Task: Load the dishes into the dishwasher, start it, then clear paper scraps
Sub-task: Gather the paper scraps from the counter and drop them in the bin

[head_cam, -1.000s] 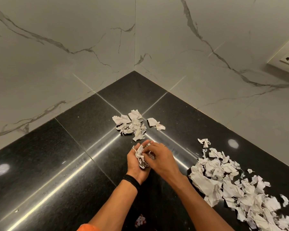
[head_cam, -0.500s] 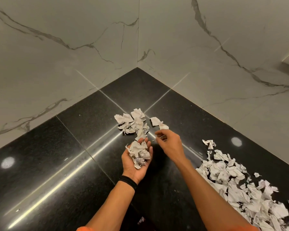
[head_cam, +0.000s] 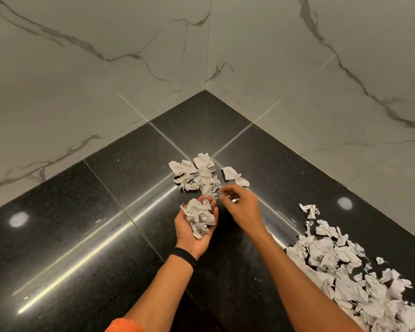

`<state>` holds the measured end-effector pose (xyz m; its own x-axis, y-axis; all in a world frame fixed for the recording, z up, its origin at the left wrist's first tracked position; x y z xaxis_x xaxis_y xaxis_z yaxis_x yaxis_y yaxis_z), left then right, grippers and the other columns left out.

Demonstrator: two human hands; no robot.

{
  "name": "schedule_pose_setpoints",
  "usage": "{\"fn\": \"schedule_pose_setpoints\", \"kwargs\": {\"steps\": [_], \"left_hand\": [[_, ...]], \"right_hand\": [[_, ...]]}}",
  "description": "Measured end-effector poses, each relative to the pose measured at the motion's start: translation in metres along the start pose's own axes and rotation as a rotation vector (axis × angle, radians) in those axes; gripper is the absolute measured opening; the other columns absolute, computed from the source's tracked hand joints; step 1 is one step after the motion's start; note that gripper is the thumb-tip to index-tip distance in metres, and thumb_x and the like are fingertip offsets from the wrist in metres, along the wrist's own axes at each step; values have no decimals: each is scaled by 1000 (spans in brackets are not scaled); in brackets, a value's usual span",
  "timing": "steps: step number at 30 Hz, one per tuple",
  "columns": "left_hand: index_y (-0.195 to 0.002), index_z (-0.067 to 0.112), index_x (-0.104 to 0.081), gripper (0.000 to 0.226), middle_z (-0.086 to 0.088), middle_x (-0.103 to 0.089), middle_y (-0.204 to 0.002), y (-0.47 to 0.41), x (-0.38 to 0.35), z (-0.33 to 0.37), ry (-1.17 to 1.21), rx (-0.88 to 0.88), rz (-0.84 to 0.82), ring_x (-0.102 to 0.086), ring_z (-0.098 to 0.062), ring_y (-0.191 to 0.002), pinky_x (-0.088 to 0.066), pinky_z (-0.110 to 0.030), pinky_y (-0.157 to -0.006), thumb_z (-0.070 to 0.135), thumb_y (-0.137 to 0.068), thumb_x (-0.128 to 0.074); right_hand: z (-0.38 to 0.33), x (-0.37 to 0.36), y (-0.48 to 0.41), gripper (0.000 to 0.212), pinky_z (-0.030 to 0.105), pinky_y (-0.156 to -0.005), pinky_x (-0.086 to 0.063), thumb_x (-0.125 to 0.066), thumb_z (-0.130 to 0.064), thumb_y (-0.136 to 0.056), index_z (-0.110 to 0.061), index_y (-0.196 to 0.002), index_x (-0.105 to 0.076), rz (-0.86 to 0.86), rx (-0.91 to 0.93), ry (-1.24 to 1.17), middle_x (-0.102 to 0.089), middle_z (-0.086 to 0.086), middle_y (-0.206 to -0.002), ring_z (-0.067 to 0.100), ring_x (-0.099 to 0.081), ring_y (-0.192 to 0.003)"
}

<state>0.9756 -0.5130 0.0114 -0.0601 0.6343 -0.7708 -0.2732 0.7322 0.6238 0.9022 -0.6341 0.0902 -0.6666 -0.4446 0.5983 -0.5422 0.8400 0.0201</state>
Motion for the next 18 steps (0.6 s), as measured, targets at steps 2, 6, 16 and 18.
{"fn": "schedule_pose_setpoints", "kwargs": {"steps": [2, 6, 16, 18], "left_hand": [[-107, 5, -77, 44, -17, -72, -117, -1, -3, -3, -11, -6, -16, -70, -30, -101, -53, -41, -94, 34, -82, -55], [-115, 8, -72, 45, -14, -70, -111, -7, -5, -11, -64, -21, -23, -70, -30, -99, -53, -43, -94, 36, -83, -56], [-111, 7, -74, 43, -15, -73, -111, -5, -14, -16, 0, -2, -80, -72, -29, -95, -60, -40, -82, 34, -91, -48], [-116, 4, -72, 46, -17, -71, -121, -6, -12, -15, 45, 19, -68, -71, -31, -101, -57, -42, -90, 35, -95, -45]], "right_hand": [[-27, 6, 15, 15, 15, -73, -50, -76, -15, -89, -23, -102, -76, -12, 30, -195, -75, -12, -92, 4, -67, -87], [-55, -3, 44, 19, 15, -78, -49, -76, -11, -87, -23, -102, -77, -147, 81, -288, -75, -12, -97, 9, -69, -91], [-35, 18, 34, 18, 21, -77, -56, -77, -7, -85, -21, -97, -76, -15, -27, -334, -76, -13, -92, 6, -70, -86], [-12, 30, 15, 16, 24, -78, -57, -76, -9, -87, -23, -95, -75, 83, -76, -271, -74, -11, -89, 5, -69, -84]]}}
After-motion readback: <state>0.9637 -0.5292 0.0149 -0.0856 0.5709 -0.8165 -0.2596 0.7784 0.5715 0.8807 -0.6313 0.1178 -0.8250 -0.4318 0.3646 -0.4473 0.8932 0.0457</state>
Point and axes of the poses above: each hand's wrist, its own y-axis away from the middle knuckle, its own x-axis out of the back of the hand, z = x × y, the point moved 10 cm from there along -y, towards the middle knuckle
